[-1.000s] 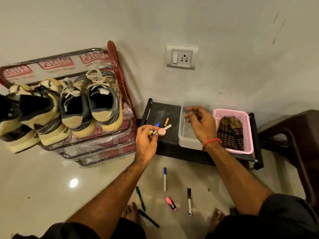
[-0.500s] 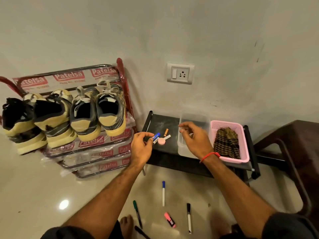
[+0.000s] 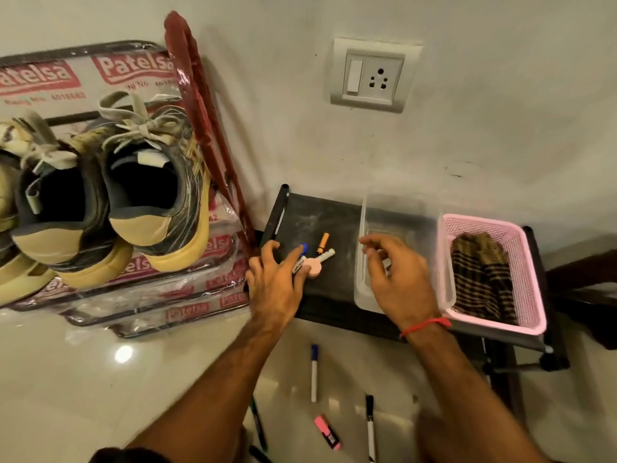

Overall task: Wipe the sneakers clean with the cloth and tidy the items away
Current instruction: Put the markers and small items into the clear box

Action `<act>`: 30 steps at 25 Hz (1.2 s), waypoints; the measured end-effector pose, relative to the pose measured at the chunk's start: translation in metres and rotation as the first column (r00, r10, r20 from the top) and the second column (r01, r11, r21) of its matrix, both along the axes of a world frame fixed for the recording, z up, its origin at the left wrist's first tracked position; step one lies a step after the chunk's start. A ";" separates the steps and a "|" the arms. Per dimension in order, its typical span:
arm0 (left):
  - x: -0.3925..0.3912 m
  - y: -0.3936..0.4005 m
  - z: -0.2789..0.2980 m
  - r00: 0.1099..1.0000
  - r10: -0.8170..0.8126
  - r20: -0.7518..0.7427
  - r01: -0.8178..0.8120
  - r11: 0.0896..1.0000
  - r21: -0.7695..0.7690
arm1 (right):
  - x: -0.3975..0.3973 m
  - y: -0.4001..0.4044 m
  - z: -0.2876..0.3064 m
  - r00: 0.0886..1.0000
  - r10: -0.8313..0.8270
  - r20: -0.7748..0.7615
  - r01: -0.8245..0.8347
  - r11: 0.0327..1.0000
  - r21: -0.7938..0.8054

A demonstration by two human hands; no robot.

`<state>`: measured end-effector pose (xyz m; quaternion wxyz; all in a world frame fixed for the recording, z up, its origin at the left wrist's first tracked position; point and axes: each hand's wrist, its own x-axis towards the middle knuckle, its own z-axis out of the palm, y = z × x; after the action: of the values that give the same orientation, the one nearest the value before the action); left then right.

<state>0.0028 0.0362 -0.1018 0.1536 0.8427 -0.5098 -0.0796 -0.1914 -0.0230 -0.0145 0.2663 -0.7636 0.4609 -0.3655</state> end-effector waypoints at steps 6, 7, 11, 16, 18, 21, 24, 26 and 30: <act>-0.005 -0.004 -0.004 0.994 -0.019 0.107 0.012 0.997 0.071 | 0.005 -0.005 -0.002 1.000 0.014 0.010 -0.014 0.999 0.051; -0.004 -0.005 -0.003 0.994 -0.024 0.103 0.017 0.997 0.073 | 0.004 -0.006 0.000 1.000 0.019 -0.001 -0.019 0.998 0.066; -0.010 -0.004 0.005 0.999 -0.017 0.040 0.017 1.000 0.002 | -0.003 -0.010 0.005 0.999 0.024 -0.023 -0.023 0.998 0.053; -0.044 -0.024 0.055 0.936 -0.164 -0.313 0.013 0.901 -0.434 | -0.020 -0.021 0.011 0.997 0.080 0.002 -0.078 0.973 0.217; -0.065 -0.031 0.065 0.901 -0.214 -0.377 0.041 0.908 -0.416 | -0.029 -0.024 0.015 0.971 0.237 -0.026 -0.227 0.950 0.213; -0.079 -0.037 0.068 0.805 -0.184 -0.563 -0.026 0.938 -0.345 | -0.038 -0.028 0.015 0.952 0.304 -0.032 -0.293 0.936 0.195; -0.077 -0.041 0.064 0.714 -0.228 -0.662 -0.057 0.924 -0.379 | -0.038 -0.033 0.012 0.992 0.125 0.024 -0.127 0.962 0.243; -0.064 -0.040 0.053 0.723 -0.135 -0.677 -0.170 0.916 -0.364 | -0.043 -0.039 0.012 0.993 0.034 -0.109 -0.008 0.972 0.236; -0.040 -0.031 0.003 0.909 -0.072 -0.410 -0.002 0.984 -0.177 | -0.053 -0.039 0.010 0.923 0.131 -0.362 0.022 0.921 0.389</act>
<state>-0.0373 0.0056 -0.0986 0.3295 0.7806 -0.4858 -0.2148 -0.2441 -0.0616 -0.0045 0.3270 -0.7651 0.5448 -0.1046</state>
